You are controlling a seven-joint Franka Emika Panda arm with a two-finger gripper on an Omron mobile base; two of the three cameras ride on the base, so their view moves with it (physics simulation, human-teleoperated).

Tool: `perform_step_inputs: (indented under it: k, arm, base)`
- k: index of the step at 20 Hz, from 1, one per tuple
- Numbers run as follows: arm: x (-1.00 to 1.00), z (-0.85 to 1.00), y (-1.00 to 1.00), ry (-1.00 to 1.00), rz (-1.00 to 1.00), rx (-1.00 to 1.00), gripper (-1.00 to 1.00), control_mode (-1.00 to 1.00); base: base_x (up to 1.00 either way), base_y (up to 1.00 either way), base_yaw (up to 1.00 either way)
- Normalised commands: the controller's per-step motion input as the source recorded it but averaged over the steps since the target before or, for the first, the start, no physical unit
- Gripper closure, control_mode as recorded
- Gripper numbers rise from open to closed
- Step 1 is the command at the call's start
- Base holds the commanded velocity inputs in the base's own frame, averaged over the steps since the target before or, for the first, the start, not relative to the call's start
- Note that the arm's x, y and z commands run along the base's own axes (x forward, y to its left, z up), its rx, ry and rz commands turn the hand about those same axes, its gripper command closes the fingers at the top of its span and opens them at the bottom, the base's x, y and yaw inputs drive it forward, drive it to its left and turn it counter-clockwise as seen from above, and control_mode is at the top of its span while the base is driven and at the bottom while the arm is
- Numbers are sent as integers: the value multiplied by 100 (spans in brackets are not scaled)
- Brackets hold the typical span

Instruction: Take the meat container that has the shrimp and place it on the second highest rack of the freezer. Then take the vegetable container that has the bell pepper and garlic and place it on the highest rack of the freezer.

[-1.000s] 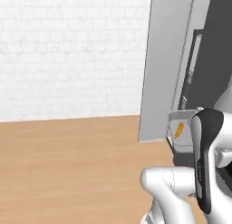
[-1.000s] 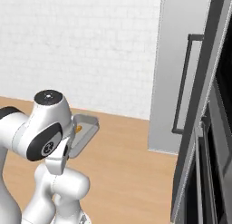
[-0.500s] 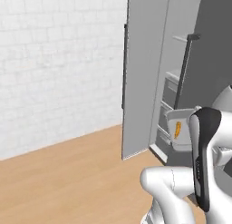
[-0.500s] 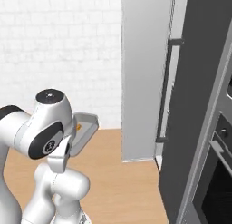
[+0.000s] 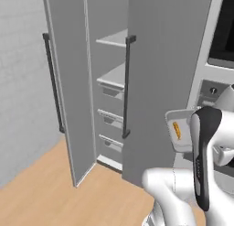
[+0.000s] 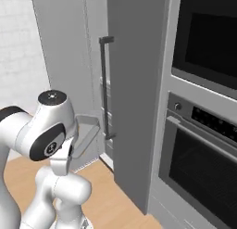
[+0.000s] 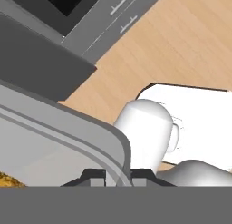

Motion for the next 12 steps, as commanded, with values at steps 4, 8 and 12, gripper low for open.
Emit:
perform_step_inputs:
  k: [4, 8, 12]
  arm:
    - [0, 0, 0, 0, 0, 0, 100, 100]
    - [0, 0, 0, 0, 0, 0, 100, 100]
    - [0, 0, 0, 0, 0, 0, 100, 100]
  base:
    - [66, 89, -69]
    - [67, 100, -52]
    - [29, 50, -1]
